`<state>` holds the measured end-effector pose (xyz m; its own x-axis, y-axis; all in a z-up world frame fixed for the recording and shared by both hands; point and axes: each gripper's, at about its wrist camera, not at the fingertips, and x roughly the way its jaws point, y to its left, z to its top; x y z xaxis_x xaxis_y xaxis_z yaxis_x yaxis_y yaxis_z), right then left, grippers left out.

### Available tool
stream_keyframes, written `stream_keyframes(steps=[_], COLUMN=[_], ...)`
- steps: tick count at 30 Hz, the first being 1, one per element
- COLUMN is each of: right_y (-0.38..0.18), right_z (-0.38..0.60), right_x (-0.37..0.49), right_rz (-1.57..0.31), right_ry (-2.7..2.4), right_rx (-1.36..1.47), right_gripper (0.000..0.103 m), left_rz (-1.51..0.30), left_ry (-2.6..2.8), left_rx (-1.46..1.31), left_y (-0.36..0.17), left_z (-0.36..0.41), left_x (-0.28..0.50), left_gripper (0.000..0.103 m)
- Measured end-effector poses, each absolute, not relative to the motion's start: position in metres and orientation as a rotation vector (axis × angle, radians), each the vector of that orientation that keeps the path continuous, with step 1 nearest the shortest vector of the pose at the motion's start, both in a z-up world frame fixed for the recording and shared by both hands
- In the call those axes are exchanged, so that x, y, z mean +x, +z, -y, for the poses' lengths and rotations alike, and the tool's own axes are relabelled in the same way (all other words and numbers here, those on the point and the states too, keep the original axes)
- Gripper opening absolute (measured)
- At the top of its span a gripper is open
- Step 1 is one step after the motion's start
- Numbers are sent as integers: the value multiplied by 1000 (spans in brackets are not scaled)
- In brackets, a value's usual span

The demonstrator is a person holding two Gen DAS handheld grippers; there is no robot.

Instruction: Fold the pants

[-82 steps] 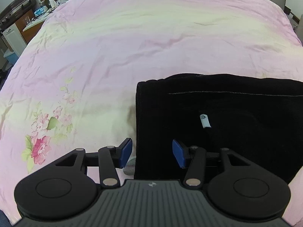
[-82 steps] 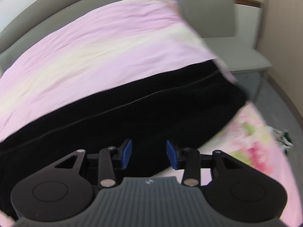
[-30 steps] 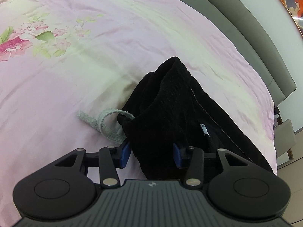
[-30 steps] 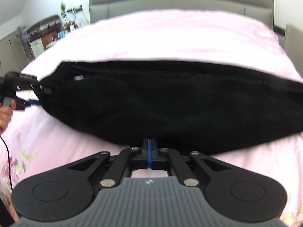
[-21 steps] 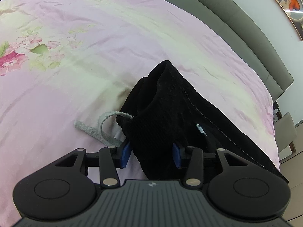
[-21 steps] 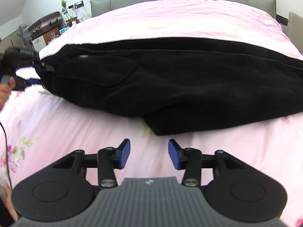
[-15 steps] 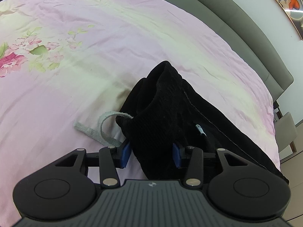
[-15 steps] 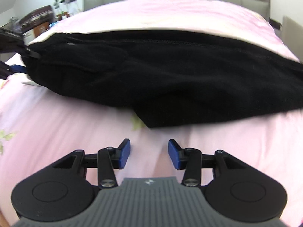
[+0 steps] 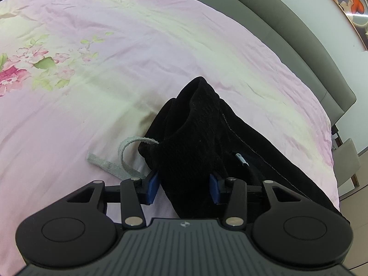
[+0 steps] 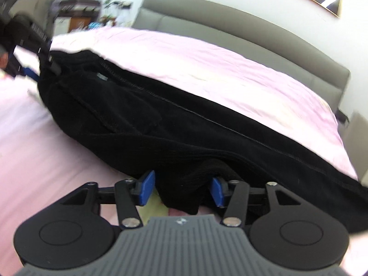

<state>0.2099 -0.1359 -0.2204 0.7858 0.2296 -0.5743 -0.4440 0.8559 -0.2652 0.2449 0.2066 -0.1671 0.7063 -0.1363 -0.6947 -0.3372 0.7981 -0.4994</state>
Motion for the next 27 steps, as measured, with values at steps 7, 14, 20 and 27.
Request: stream_keyframes(steps=[7,14,20,27], right_y=[-236,-237,-182,-237], right_z=[130,147,158,155], right_x=[223,197,181,207], right_rz=[-618,-705,-695,-943], right_ry=[394,482,647,673], right_rx=[-436,-485,-644,-568], right_gripper=[43,6,4,4], left_rz=[-796,-786,-773,-869], left_ry=[123,124,133,190], left_rx=[-656,-664,-691,-647], left_y=[-168,-168,-167,-186], left_z=[-207,-208,-212,-212], left_x=[246,245,242,251], left_gripper=[50,49,47,45])
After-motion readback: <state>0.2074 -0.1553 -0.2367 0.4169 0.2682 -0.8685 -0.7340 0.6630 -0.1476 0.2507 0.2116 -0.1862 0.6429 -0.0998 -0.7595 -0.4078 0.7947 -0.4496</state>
